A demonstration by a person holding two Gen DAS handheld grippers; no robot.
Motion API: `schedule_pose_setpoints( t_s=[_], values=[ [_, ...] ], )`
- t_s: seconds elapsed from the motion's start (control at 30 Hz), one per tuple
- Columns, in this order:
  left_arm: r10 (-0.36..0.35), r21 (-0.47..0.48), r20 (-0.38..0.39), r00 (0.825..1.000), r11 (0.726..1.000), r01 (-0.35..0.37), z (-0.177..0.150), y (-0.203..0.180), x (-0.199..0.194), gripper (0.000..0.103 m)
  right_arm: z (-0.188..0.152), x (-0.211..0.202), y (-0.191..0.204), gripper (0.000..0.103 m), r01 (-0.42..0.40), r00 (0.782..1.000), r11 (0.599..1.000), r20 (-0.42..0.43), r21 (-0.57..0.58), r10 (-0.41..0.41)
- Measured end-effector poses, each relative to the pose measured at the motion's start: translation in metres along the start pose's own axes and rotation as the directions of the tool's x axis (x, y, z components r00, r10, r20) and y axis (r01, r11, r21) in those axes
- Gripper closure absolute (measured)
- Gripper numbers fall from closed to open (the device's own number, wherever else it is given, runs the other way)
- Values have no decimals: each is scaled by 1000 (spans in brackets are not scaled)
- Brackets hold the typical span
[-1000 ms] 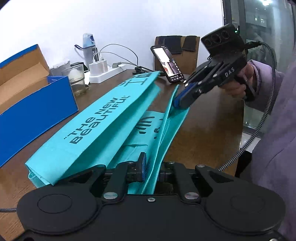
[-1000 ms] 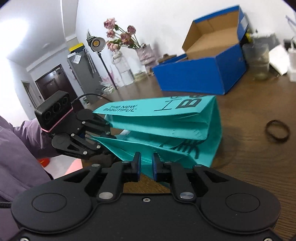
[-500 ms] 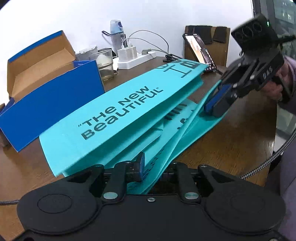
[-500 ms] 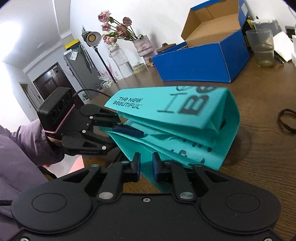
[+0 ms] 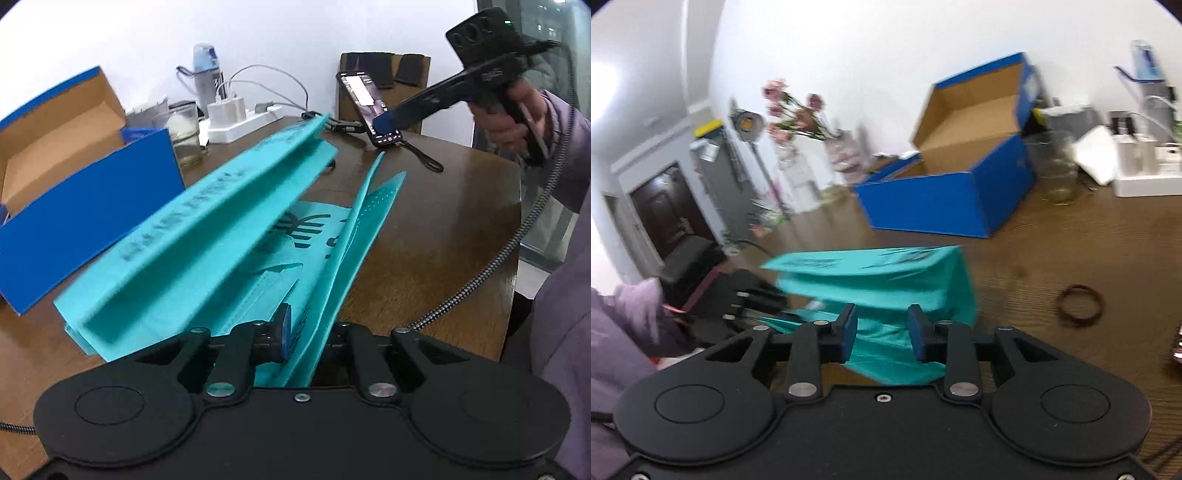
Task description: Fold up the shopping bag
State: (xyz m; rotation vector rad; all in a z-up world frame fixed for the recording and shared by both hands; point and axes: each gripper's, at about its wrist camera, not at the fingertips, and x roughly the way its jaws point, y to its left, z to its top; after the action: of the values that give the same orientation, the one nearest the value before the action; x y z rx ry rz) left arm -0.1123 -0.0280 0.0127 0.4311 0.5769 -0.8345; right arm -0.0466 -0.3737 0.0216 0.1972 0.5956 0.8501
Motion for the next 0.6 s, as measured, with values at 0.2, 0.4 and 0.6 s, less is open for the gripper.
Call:
schedule_pose_setpoints(
  t_s=[0.2, 0.4, 0.6],
  values=[
    [-67, 96, 22, 998, 993, 64, -5, -8, -5, 97, -9, 28, -17, 80, -45, 995, 999, -90, 25, 47],
    [-121, 147, 35, 992, 982, 114, -10, -13, -11, 97, -18, 52, -8, 79, -197, 961, 980, -194, 22, 197],
    [-150, 151, 27, 988, 978, 145, -9, -9, -7, 98, -9, 50, -25, 78, -185, 973, 979, -127, 87, 195]
  ],
)
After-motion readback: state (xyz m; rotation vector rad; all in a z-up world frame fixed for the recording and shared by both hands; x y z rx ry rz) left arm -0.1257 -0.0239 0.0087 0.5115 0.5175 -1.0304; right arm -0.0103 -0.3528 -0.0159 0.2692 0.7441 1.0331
